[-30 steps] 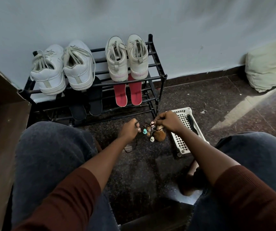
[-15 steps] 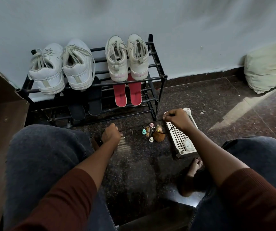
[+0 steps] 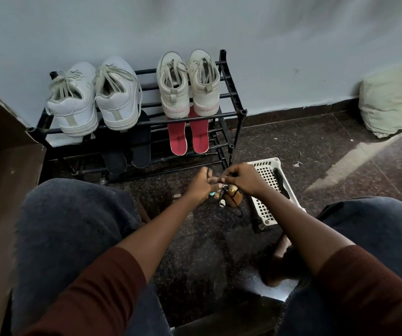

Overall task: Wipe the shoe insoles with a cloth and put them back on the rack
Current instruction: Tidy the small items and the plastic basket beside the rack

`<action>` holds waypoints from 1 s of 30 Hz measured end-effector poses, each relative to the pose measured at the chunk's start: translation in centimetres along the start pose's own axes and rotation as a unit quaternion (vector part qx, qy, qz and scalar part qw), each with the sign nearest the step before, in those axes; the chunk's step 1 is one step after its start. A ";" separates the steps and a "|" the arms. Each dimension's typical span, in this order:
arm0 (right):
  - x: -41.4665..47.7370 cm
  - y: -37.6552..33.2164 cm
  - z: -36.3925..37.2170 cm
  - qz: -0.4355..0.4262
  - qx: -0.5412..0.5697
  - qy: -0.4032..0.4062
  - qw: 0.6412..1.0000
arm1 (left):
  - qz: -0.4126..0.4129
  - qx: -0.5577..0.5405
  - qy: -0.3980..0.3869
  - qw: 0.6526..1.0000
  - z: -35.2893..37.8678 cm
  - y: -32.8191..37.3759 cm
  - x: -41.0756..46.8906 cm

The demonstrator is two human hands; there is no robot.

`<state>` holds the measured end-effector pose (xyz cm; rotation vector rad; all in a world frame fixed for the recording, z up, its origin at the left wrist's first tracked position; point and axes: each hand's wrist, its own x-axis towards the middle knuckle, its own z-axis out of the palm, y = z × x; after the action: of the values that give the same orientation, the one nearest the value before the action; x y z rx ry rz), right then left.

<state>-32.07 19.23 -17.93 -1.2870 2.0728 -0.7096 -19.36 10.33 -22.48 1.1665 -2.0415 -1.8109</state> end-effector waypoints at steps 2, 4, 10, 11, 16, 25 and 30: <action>-0.1 -0.1 0.1 0.001 0.001 -0.005 1.000 | 0.007 0.010 -0.001 1.000 -0.1 -0.1 0.0; -0.2 0.1 0.1 0.006 0.009 -0.008 1.000 | 0.008 0.028 0.011 1.000 -0.4 -0.3 -0.1; -0.2 0.8 -0.6 0.027 0.029 0.006 0.999 | -0.019 0.114 0.072 0.991 -1.4 -1.0 -0.1; -0.2 0.9 -0.7 0.028 0.030 0.009 0.999 | -0.029 0.134 0.082 0.987 -1.7 -1.0 -0.4; 0.1 1.3 -1.6 0.042 0.042 0.028 0.998 | -0.091 0.199 0.122 0.968 -3.4 -2.0 -0.3; -0.6 2.1 -4.4 0.061 0.060 0.096 0.992 | -0.164 0.211 0.196 0.944 -6.0 -2.5 -0.3; -0.9 3.1 -5.2 0.083 0.052 0.107 0.989 | -0.191 0.235 0.206 0.931 -6.5 -3.3 -0.6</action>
<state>-37.32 21.94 -16.35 -1.0040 2.2493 -0.8983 -13.63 5.91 -23.61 1.9948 -2.1427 -1.0604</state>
